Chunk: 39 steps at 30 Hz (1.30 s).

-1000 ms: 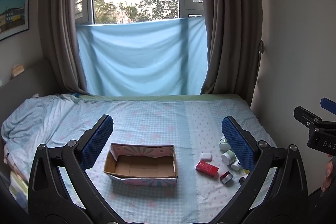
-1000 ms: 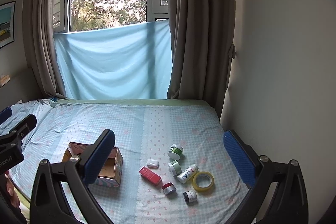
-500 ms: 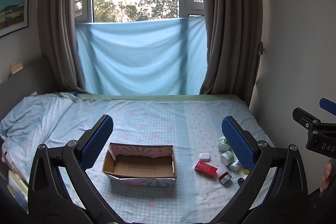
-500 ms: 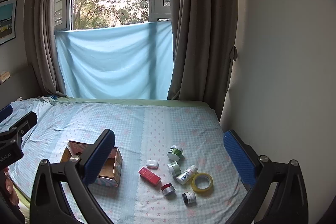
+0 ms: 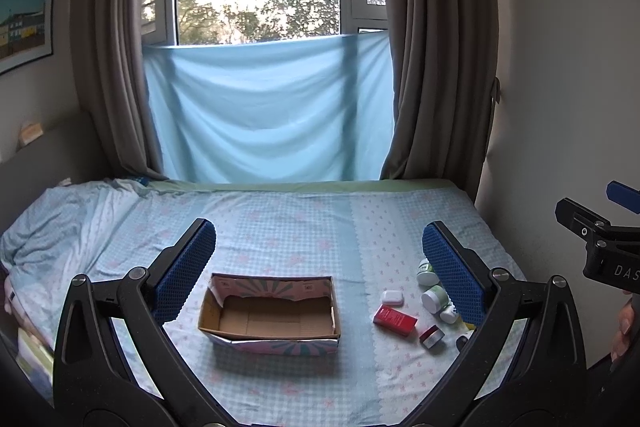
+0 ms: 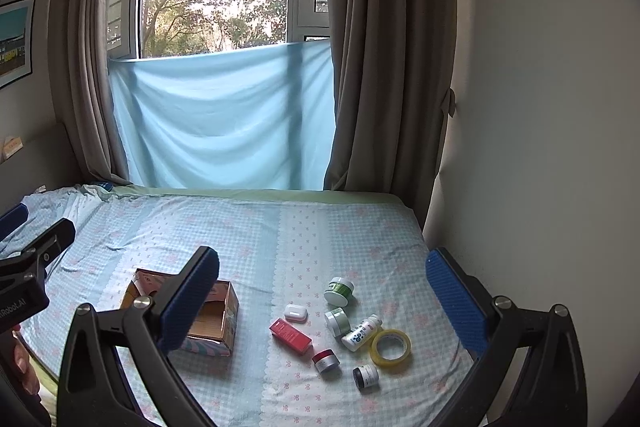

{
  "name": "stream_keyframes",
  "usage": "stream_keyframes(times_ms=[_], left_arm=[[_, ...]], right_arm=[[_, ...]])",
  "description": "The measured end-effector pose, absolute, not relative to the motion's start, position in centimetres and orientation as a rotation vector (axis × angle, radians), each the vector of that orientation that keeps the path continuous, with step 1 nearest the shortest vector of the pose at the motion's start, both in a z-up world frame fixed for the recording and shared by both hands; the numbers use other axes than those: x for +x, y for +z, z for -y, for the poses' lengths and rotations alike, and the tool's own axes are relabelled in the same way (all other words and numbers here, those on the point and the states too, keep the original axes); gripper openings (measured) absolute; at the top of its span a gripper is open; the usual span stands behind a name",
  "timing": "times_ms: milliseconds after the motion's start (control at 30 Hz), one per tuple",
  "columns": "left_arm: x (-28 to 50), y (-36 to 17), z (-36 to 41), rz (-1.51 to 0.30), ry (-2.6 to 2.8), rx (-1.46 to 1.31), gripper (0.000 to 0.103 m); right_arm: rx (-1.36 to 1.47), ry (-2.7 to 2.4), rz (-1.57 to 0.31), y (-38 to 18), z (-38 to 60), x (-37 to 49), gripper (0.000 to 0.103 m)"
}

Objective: Organize rigid objects

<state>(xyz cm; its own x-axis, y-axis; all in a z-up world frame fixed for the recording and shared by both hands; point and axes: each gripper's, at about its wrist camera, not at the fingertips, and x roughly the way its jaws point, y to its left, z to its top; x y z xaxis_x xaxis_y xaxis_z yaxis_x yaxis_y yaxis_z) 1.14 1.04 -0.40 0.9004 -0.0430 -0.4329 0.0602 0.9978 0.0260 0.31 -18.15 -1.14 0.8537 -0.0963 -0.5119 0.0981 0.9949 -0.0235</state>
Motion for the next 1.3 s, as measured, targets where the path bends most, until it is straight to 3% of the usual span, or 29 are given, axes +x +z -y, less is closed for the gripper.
stream_keyframes(times_ms=[967, 1300], left_arm=[[1.8, -0.9, -1.4, -0.446, -0.059, 0.053, 0.103], [6.5, -3.7, -0.8, -0.581, -0.185, 0.081, 0.103]], right_arm=[[0.045, -0.117, -0.513, -1.5, 18.1, 0.4, 0.103], [0.046, -0.196, -0.563, -2.9, 19.0, 1.6, 0.103]])
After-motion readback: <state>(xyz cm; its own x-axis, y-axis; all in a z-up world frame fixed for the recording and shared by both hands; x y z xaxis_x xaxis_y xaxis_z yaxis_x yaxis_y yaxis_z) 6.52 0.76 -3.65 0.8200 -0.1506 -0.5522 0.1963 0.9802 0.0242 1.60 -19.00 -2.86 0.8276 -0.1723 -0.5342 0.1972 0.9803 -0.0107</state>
